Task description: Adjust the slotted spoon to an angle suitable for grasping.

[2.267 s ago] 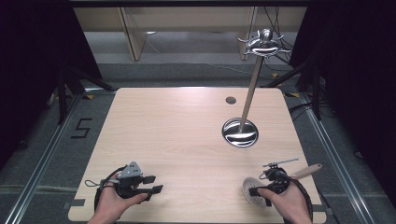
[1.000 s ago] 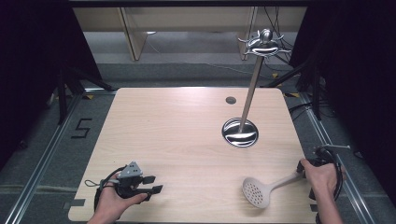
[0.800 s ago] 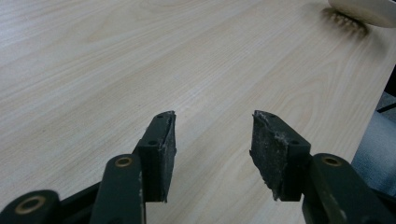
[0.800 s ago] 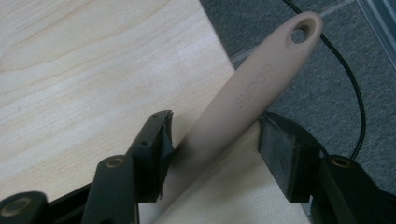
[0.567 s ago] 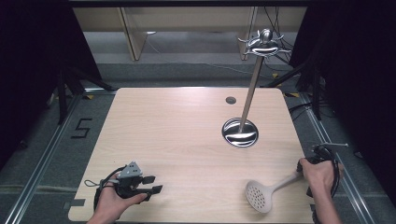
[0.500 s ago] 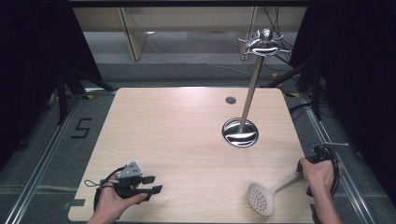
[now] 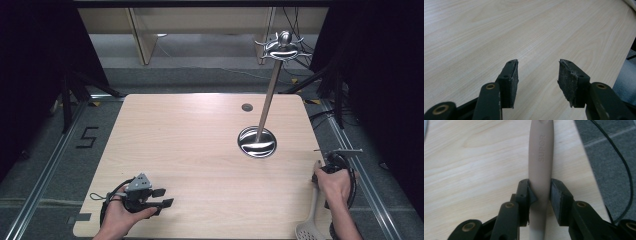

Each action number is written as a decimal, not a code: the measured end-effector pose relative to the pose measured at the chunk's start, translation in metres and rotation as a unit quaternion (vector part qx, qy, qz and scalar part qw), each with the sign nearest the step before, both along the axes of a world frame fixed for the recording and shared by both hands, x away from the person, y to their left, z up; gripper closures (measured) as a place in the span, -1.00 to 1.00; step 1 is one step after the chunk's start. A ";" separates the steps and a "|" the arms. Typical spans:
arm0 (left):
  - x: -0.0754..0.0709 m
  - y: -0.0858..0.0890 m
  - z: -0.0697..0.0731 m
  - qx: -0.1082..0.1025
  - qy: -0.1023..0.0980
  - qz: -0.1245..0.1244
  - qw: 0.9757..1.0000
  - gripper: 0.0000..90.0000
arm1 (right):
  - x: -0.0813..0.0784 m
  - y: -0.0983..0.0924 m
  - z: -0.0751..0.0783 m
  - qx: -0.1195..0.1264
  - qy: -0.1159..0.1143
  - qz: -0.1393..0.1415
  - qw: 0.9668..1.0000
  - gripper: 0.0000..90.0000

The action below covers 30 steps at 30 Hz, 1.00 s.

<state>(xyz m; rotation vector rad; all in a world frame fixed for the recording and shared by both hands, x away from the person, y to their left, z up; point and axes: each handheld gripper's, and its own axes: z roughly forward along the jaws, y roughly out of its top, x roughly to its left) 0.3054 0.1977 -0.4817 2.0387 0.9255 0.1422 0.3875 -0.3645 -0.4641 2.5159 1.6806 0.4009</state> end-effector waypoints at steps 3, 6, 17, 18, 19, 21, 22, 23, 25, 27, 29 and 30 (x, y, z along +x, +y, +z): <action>0.000 -0.001 0.000 -0.002 0.008 0.004 1.000 0.10 | -0.002 0.004 0.004 0.003 -0.018 0.021 1.000 0.56; 0.000 0.000 0.000 0.004 0.007 0.001 1.000 0.10 | -0.006 0.006 0.014 0.000 -0.039 0.047 0.998 0.56; 0.000 0.000 0.000 0.004 -0.001 -0.004 1.000 0.10 | -0.028 0.028 0.050 0.031 -0.158 0.114 0.980 0.56; 0.000 0.000 0.000 0.004 -0.001 -0.005 1.000 0.10 | -0.031 0.024 0.052 0.012 -0.203 0.154 0.967 0.56; 0.000 0.000 0.000 0.006 -0.001 -0.005 1.000 0.10 | -0.031 0.024 0.052 0.012 -0.203 0.154 0.967 0.56; 0.000 0.000 0.000 0.014 -0.003 -0.007 1.000 0.10 | -0.038 0.034 0.061 0.047 -0.211 0.126 0.968 0.56; 0.000 -0.001 0.000 0.009 -0.002 -0.006 1.000 0.10 | -0.039 0.029 0.059 0.020 -0.250 0.170 0.953 0.56; 0.000 -0.001 0.000 0.010 -0.002 -0.006 1.000 0.10 | -0.041 0.030 0.061 0.027 -0.255 0.169 0.952 0.56; 0.000 -0.001 0.000 0.006 -0.002 -0.006 1.000 0.10 | -0.046 0.031 0.062 0.028 -0.274 0.175 0.945 0.56; -0.001 -0.001 0.000 0.004 -0.002 -0.005 1.000 0.10 | -0.053 0.034 0.065 0.054 -0.296 0.168 0.939 0.56; -0.001 -0.001 0.000 0.004 -0.002 -0.004 1.000 0.10 | -0.055 0.034 0.065 0.048 -0.308 0.173 0.934 0.56; 0.000 -0.001 0.000 0.004 -0.002 -0.004 1.000 0.10 | -0.058 0.032 0.065 0.042 -0.328 0.189 0.925 0.56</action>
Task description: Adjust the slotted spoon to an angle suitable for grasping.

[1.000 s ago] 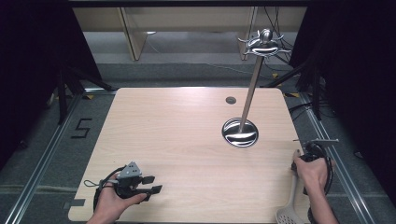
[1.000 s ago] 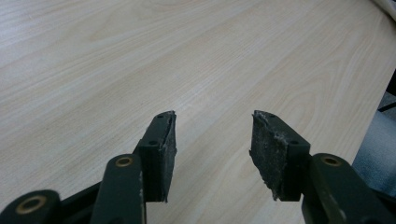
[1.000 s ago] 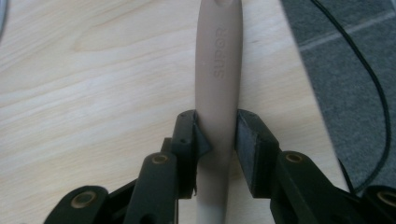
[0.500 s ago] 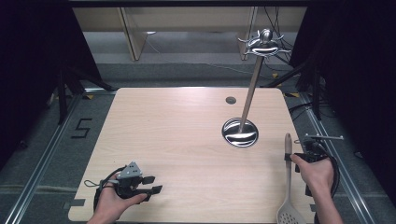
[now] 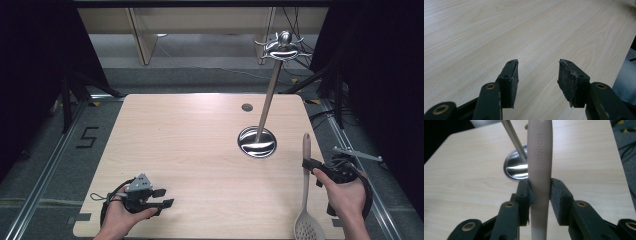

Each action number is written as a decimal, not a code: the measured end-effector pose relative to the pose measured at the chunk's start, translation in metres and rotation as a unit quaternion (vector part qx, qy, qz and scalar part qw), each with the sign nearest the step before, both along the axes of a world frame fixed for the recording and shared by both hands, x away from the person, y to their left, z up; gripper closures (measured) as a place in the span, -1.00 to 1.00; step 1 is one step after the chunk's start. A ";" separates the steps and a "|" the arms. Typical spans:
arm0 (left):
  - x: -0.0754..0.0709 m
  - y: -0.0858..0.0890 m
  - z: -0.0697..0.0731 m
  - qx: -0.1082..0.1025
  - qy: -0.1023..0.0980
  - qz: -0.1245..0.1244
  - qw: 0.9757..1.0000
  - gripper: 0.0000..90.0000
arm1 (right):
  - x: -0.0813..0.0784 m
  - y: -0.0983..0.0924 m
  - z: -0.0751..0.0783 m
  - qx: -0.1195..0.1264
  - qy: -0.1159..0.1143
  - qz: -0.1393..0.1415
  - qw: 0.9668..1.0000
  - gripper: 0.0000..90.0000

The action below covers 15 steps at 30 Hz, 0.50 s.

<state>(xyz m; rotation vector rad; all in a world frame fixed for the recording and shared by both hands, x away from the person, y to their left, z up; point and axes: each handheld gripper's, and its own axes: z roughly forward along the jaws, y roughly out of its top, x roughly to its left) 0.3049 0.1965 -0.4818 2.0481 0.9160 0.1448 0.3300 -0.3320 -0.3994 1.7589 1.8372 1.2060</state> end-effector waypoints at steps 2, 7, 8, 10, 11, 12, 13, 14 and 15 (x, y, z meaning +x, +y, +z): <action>0.000 0.000 0.000 0.003 -0.001 -0.002 1.000 0.10 | -0.004 0.001 0.001 -0.002 -0.019 0.010 1.000 0.56; 0.000 -0.001 0.000 0.002 -0.002 -0.004 1.000 0.10 | -0.019 0.006 0.004 0.000 -0.045 0.018 0.999 0.56; 0.000 -0.001 0.000 0.003 0.000 -0.004 1.000 0.10 | -0.019 0.006 0.004 -0.003 -0.056 0.026 0.998 0.56; 0.000 -0.001 0.000 0.004 -0.001 -0.004 1.000 0.10 | -0.022 0.006 0.005 -0.001 -0.068 0.032 0.997 0.56; 0.000 -0.001 0.000 0.001 -0.002 -0.004 1.000 0.10 | -0.025 0.007 0.006 -0.005 -0.084 0.038 0.996 0.56; 0.000 -0.001 0.000 0.001 -0.002 -0.004 1.000 0.10 | -0.026 0.008 0.006 -0.002 -0.086 0.037 0.996 0.56; 0.000 -0.001 0.000 0.002 -0.002 -0.004 1.000 0.10 | -0.026 0.008 0.006 -0.002 -0.086 0.037 0.996 0.56; 0.000 -0.001 0.000 0.001 -0.002 -0.003 1.000 0.10 | -0.028 0.008 0.007 -0.008 -0.097 0.036 0.995 0.56; 0.000 -0.001 0.000 0.004 -0.001 -0.004 1.000 0.10 | -0.030 0.008 0.009 -0.005 -0.106 0.044 0.993 0.56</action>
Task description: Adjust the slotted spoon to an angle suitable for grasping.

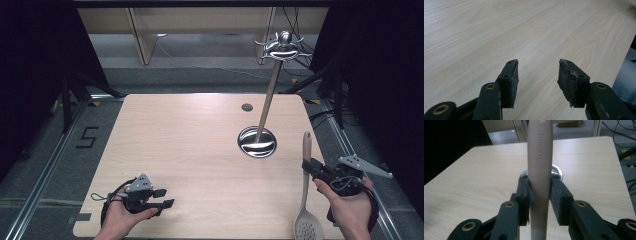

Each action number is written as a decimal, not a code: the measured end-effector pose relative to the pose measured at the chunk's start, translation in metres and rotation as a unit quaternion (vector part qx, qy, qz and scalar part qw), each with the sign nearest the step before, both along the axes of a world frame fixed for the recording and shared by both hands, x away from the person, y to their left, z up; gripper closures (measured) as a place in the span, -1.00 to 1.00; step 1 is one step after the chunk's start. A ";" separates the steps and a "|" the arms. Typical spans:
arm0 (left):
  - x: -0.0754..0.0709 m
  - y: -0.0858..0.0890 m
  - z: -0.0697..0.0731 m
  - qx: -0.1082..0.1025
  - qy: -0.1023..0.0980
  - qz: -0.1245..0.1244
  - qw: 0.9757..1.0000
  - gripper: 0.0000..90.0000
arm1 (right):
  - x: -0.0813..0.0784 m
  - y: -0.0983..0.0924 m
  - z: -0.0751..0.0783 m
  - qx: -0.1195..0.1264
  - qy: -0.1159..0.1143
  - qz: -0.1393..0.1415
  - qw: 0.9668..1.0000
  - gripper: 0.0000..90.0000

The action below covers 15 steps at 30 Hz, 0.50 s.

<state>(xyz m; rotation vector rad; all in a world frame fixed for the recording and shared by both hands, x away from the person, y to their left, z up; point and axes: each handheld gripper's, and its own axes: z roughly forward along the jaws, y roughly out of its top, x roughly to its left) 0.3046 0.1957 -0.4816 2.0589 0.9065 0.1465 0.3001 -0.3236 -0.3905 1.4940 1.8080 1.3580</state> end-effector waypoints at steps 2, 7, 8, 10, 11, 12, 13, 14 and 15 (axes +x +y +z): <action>0.000 0.001 0.001 0.007 -0.001 -0.005 1.000 0.10 | -0.003 0.001 0.002 0.003 -0.006 -0.005 1.000 0.56; 0.000 0.000 0.000 -0.002 -0.002 0.000 1.000 0.10 | -0.007 0.001 0.005 -0.003 -0.033 -0.008 0.999 0.56; 0.000 0.000 0.000 -0.002 -0.002 0.000 1.000 0.10 | -0.009 0.001 0.005 -0.005 -0.040 -0.009 0.999 0.56; 0.000 0.000 0.000 -0.001 -0.002 0.000 1.000 0.10 | -0.012 0.003 0.007 -0.007 -0.049 -0.017 0.999 0.56; 0.000 0.000 0.000 -0.002 -0.002 0.000 1.000 0.10 | -0.013 0.004 0.007 -0.010 -0.062 -0.021 0.998 0.56; 0.000 0.000 0.000 -0.004 -0.003 0.000 1.000 0.10 | -0.014 0.004 0.009 -0.014 -0.075 -0.018 0.997 0.56; 0.000 0.000 0.000 -0.002 -0.002 0.000 1.000 0.10 | -0.015 0.006 0.010 -0.022 -0.083 -0.026 0.996 0.56; 0.000 0.000 0.000 -0.001 -0.001 0.000 1.000 0.10 | -0.017 0.007 0.012 -0.024 -0.090 -0.029 0.995 0.56; 0.000 0.000 0.000 -0.001 -0.001 0.000 1.000 0.10 | -0.018 0.007 0.014 -0.032 -0.097 -0.031 0.994 0.56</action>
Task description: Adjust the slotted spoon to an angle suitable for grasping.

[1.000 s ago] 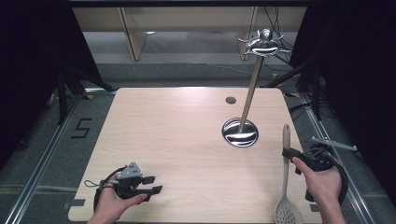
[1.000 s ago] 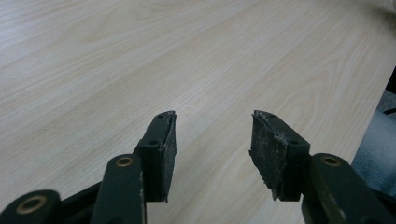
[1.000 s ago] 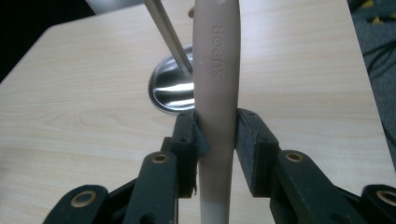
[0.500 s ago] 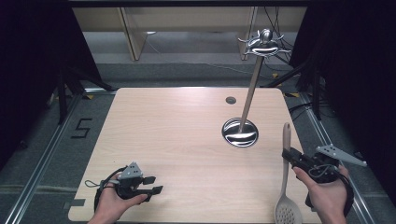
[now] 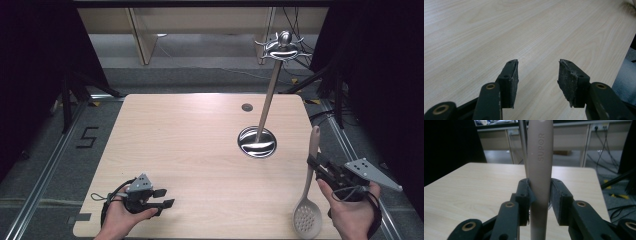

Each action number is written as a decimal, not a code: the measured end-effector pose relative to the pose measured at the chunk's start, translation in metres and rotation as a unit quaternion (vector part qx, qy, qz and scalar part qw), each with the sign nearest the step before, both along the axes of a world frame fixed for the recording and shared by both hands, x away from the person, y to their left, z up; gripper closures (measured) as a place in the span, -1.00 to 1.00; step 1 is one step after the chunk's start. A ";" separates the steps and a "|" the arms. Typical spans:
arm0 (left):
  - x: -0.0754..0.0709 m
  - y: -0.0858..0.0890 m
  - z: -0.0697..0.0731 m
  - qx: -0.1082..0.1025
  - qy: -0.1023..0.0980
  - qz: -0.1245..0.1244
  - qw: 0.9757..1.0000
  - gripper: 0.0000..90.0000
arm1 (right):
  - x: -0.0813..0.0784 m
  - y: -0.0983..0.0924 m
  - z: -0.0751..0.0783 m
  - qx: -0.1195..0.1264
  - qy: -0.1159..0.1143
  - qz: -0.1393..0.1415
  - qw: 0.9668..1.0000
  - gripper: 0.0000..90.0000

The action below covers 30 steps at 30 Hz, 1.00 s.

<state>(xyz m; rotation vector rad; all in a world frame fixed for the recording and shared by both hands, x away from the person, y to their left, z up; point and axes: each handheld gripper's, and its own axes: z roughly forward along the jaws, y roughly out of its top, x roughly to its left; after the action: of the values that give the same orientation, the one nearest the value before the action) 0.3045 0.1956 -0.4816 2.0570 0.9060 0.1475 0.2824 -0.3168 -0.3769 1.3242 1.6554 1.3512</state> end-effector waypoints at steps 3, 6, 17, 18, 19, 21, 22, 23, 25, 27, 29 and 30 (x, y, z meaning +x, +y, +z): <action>0.000 0.001 0.001 0.009 -0.001 -0.007 1.000 0.10 | -0.002 0.003 0.004 -0.007 -0.023 -0.008 1.000 0.56; 0.000 -0.001 0.000 -0.004 0.000 0.002 1.000 0.10 | -0.002 0.005 0.008 -0.018 -0.041 -0.009 0.999 0.56; 0.000 0.000 -0.001 -0.003 0.000 0.000 1.000 0.10 | 0.000 0.013 0.019 -0.018 -0.075 -0.017 0.997 0.56; 0.000 0.000 -0.001 -0.003 0.000 0.000 1.000 0.10 | 0.000 0.013 0.019 -0.018 -0.075 -0.017 0.997 0.56; 0.000 0.000 -0.001 -0.003 0.000 0.000 1.000 0.10 | 0.000 0.013 0.020 -0.018 -0.079 -0.022 0.996 0.56; 0.001 0.001 -0.001 0.002 0.001 -0.001 1.000 0.10 | 0.000 0.013 0.023 -0.020 -0.079 -0.022 0.996 0.56; 0.002 0.001 -0.001 0.006 0.000 -0.001 1.000 0.10 | 0.000 0.014 0.025 -0.015 -0.088 -0.023 0.996 0.56; 0.000 -0.001 -0.002 -0.009 0.009 0.008 1.000 0.10 | 0.000 0.014 0.026 -0.014 -0.092 -0.021 0.995 0.56; 0.002 0.000 -0.002 -0.003 0.001 0.001 1.000 0.10 | 0.001 0.015 0.030 -0.015 -0.098 -0.026 0.995 0.56; 0.002 0.000 -0.002 0.000 0.002 0.000 1.000 0.10 | 0.002 0.016 0.037 -0.015 -0.108 -0.026 0.994 0.57; 0.002 0.000 -0.002 -0.003 0.002 0.001 1.000 0.10 | 0.003 0.017 0.038 -0.014 -0.109 -0.027 0.994 0.56; 0.002 0.000 -0.003 -0.006 0.003 0.003 1.000 0.10 | 0.004 0.017 0.040 -0.014 -0.112 -0.027 0.993 0.56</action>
<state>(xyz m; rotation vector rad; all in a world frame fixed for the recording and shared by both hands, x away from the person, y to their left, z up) 0.3070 0.1956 -0.4841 2.0448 0.9154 0.1386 0.2862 -0.2995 -0.3364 1.1461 1.4719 1.3843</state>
